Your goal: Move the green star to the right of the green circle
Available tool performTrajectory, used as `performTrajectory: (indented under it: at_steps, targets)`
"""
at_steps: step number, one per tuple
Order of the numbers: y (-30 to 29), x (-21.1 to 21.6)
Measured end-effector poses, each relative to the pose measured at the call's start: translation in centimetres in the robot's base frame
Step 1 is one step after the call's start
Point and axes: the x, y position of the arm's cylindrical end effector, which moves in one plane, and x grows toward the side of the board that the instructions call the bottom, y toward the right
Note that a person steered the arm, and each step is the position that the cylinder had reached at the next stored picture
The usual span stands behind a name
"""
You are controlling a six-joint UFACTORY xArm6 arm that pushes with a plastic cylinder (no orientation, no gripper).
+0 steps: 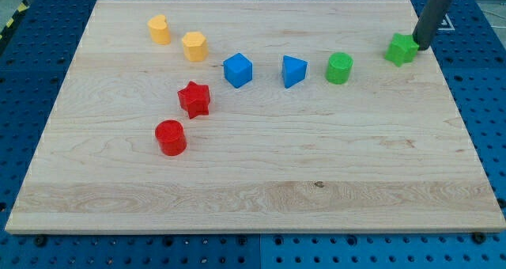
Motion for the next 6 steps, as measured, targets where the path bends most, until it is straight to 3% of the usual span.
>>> performTrajectory:
  at_steps: [1, 2, 3, 4, 5, 6]
  targets:
    - [-3.3, 3.1]
    - [-2.2, 4.3]
    - [1.4, -0.8]
    - [-1.8, -3.6]
    - [-6.2, -1.6]
    - [-6.7, -0.5]
